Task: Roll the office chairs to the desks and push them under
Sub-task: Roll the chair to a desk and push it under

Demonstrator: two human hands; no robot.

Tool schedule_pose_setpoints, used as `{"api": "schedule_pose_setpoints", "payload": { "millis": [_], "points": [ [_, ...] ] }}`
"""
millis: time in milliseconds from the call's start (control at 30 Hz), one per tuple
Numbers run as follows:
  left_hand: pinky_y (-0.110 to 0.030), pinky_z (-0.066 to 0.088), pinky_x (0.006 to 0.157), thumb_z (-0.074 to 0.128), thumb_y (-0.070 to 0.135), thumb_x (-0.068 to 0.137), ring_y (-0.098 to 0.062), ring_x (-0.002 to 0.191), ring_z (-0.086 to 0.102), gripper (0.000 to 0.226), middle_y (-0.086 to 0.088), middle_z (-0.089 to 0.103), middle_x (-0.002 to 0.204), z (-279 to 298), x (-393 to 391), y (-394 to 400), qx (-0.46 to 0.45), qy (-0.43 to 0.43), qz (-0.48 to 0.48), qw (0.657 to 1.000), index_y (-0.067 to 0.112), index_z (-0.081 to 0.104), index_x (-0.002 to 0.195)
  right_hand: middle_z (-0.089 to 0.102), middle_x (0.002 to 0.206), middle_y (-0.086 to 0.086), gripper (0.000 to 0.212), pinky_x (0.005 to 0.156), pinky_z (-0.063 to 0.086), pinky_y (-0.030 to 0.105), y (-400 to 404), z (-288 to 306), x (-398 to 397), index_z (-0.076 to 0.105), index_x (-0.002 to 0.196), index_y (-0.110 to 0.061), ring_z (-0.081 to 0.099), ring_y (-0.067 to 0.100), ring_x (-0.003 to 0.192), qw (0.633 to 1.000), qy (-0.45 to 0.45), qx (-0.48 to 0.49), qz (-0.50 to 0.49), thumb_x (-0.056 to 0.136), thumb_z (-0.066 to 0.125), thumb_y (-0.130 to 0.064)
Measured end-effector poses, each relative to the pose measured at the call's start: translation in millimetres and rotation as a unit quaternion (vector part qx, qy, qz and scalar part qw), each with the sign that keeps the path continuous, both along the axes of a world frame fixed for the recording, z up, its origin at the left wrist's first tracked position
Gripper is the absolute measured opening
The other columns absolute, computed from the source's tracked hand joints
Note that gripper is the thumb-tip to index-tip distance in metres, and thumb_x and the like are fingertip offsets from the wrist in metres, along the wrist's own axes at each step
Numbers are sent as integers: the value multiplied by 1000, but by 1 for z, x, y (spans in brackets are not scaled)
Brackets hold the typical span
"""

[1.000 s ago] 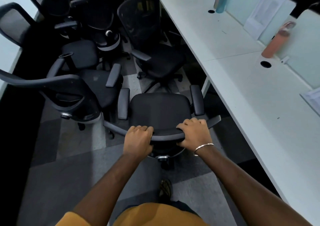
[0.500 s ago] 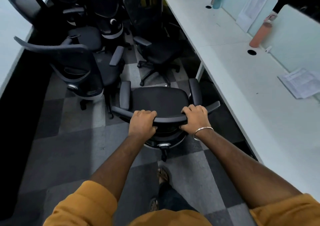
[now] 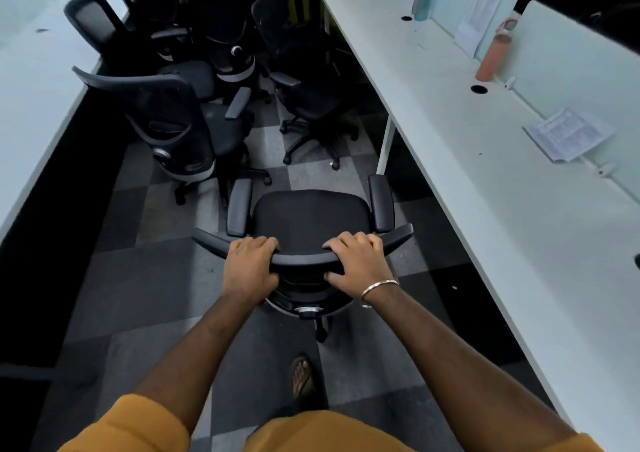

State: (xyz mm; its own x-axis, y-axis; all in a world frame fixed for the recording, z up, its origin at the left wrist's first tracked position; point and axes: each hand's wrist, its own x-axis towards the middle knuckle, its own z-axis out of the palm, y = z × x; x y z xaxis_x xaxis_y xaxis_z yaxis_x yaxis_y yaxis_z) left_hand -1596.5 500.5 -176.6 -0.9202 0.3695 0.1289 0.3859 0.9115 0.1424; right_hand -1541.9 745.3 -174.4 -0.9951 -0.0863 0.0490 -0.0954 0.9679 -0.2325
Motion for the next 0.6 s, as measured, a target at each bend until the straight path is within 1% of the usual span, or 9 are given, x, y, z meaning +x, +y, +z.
{"api": "schedule_pose_setpoints", "payload": {
  "millis": [133,200,300,367,467,600],
  "points": [
    [-39,39,84,75,21,62,-24,86,60,35,9,63,86,-3,68,-2,-16,18,26,999,29,62,93,57,120,-11,61,102,29,40,4,-2,65,56,132,-37,52,19,110,998,14,-10,56,80,59,-70],
    [-41,40,84,77,21,61,-25,87,60,37,7,64,87,-1,107,-4,-28,-9,58,998,28,64,94,57,120,-10,63,100,29,40,3,0,100,56,132,-37,52,20,111,997,-4,-5,75,82,54,-74],
    [-41,41,87,78,24,62,-24,90,61,39,9,64,90,-1,162,-10,-41,-20,64,997,30,65,98,57,120,-11,63,101,29,40,0,-2,152,57,132,-38,51,18,110,997,-3,-29,78,85,47,-79],
    [-39,40,88,77,25,63,-21,90,60,39,11,64,92,1,198,-11,-40,-32,80,996,31,66,100,57,120,-13,61,101,28,38,-2,1,182,57,132,-39,51,16,110,996,-10,-33,83,87,45,-79],
    [-38,40,89,76,25,64,-19,91,59,38,12,64,93,1,249,-14,-38,-34,81,995,32,65,100,56,120,-14,55,101,24,37,-2,-1,229,56,132,-40,50,15,111,995,-19,-28,93,90,48,-74],
    [-38,39,89,77,25,63,-20,90,59,38,12,63,91,0,314,-20,-24,-29,75,996,32,66,99,58,117,-15,55,104,23,36,-12,0,292,58,129,-40,50,14,110,996,-15,-43,75,88,48,-75]
  ]
}}
